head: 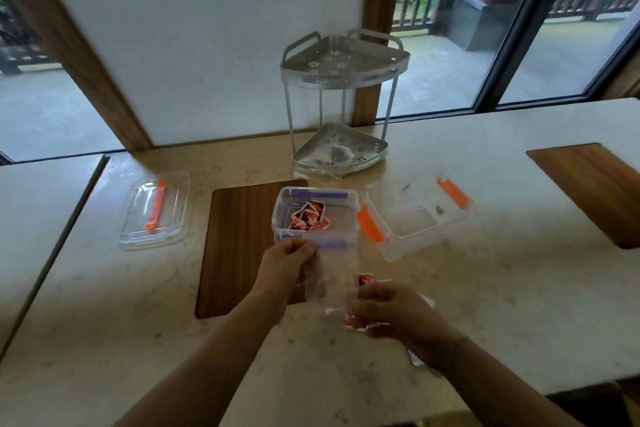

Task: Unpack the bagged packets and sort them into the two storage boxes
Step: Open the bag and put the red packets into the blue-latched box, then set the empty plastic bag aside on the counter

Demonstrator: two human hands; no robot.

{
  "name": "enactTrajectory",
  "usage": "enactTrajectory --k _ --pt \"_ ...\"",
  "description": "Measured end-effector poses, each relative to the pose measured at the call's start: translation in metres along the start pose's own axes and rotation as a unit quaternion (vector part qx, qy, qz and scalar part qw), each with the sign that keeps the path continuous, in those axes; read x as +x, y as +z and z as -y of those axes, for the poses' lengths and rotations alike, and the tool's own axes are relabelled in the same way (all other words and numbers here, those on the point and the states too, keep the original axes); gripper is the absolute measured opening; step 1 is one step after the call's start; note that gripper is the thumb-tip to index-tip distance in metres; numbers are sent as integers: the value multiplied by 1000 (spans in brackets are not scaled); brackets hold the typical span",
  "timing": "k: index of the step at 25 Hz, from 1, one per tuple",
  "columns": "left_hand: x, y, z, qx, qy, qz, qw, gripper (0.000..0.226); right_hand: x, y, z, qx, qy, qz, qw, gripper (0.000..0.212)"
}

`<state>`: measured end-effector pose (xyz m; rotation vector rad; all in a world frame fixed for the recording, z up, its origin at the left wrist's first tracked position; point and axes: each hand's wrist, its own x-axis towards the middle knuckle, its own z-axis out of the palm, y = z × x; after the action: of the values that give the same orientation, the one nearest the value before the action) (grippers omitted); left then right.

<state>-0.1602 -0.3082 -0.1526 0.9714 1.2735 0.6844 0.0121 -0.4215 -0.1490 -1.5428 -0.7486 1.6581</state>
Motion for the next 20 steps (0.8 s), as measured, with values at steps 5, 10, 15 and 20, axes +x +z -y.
enactTrajectory --k 5,10,15,20 --pt "-6 47 -1 -8 24 15 1000 13 -22 -34 -9 32 -24 -41 998 28" --pt "-9 121 -2 21 34 46 998 11 -39 -103 -23 80 -37 -83 993 19" --pt "-1 218 3 29 10 57 998 11 -64 -199 -39 95 -33 -115 988 33" --pt "4 331 17 -7 -40 92 995 10 -93 -305 -58 111 -21 -144 983 21"
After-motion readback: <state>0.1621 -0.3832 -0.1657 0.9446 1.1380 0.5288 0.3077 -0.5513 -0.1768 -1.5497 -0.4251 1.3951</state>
